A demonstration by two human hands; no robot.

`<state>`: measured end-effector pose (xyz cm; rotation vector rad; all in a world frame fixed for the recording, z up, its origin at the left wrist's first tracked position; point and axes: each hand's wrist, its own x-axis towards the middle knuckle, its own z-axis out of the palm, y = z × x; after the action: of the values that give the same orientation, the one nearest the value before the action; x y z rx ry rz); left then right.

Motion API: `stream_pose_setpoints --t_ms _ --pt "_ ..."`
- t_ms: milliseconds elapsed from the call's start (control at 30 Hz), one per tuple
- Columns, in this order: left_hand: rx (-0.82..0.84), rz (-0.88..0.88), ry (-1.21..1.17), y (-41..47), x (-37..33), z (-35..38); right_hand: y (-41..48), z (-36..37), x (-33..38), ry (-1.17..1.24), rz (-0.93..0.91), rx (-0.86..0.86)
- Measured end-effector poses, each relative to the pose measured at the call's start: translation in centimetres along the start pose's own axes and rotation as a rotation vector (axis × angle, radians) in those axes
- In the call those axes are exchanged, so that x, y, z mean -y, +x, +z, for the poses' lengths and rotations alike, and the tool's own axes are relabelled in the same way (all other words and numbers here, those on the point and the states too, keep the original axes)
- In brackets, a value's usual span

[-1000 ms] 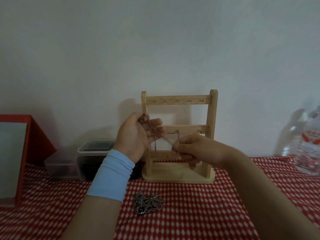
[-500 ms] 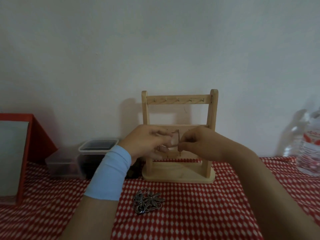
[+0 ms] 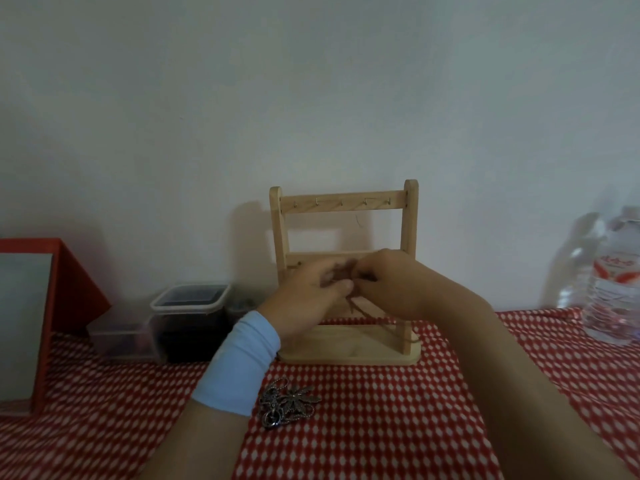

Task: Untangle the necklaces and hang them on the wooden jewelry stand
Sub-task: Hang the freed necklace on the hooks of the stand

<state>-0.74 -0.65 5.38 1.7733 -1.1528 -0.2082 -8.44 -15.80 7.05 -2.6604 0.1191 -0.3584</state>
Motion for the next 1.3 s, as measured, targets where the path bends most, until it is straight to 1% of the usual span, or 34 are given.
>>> stream_pose_setpoints --t_ms 100,133,167,200,300,333,400,500,533,600,700,800,900,967,1033,1067,1133,1233,1300 --pt "0.051 -0.115 -0.284 0.2 0.4 0.6 -0.4 -1.2 -0.4 0.034 0.027 -0.048" --pt "0.078 -0.156 -0.32 0.4 0.2 0.6 -0.6 -1.5 -0.5 0.046 0.032 -0.067" --pt "0.098 -0.178 -0.299 0.7 0.1 0.5 -0.8 -1.9 -0.5 0.057 0.039 -0.081" --pt "0.099 -0.185 -0.234 0.9 0.1 0.4 -0.9 -2.2 -0.6 0.067 0.046 -0.089" --pt "0.023 -0.172 0.036 1.9 -0.3 -0.3 -1.2 -3.0 -1.1 0.017 0.095 -0.138" --pt "0.009 -0.181 0.074 2.2 -0.5 -0.4 -1.3 -3.3 -1.3 -0.002 0.131 -0.17" --pt "-0.018 -0.212 0.062 2.7 -1.0 -0.3 -1.3 -3.7 -2.0 -0.009 0.208 -0.229" --pt "-0.108 -0.22 0.072 3.4 -1.4 0.6 -1.2 -3.9 -2.9 -0.023 0.312 -0.301" --pt "-0.15 -0.205 0.121 3.7 -1.3 1.0 -1.2 -3.9 -3.1 -0.041 0.34 -0.317" --pt "-0.255 -0.143 0.298 4.3 -1.3 1.7 -0.9 -3.8 -3.5 -0.072 0.391 -0.329" --pt "-0.387 -0.058 0.497 4.7 -1.1 2.8 -0.6 -3.6 -3.8 -0.092 0.451 -0.272" --pt "-0.409 -0.046 0.534 4.4 -0.6 3.6 -0.6 -3.0 -3.5 -0.088 0.462 -0.127" --pt "-0.33 -0.072 0.533 3.7 0.2 4.0 -0.7 -2.2 -3.5 -0.03 0.461 -0.026" --pt "-0.212 -0.113 0.524 3.2 0.5 4.5 -0.7 -1.8 -3.5 0.062 0.474 0.124" --pt "-0.109 -0.157 0.444 2.9 0.9 5.0 -0.5 -1.3 -3.3 0.085 0.471 0.265" --pt "-0.077 -0.171 0.398 2.8 1.1 5.1 -0.4 -1.0 -3.2 0.08 0.473 0.304" --pt "-0.038 -0.193 0.339 2.8 1.5 5.2 0.1 -0.2 -3.1 0.062 0.489 0.323" --pt "0.061 -0.256 0.299 2.6 2.5 5.1 0.5 0.8 -3.1 -0.001 0.499 0.264" --pt "0.116 -0.287 0.297 2.3 3.2 5.2 0.6 1.4 -3.0 -0.018 0.502 0.263"
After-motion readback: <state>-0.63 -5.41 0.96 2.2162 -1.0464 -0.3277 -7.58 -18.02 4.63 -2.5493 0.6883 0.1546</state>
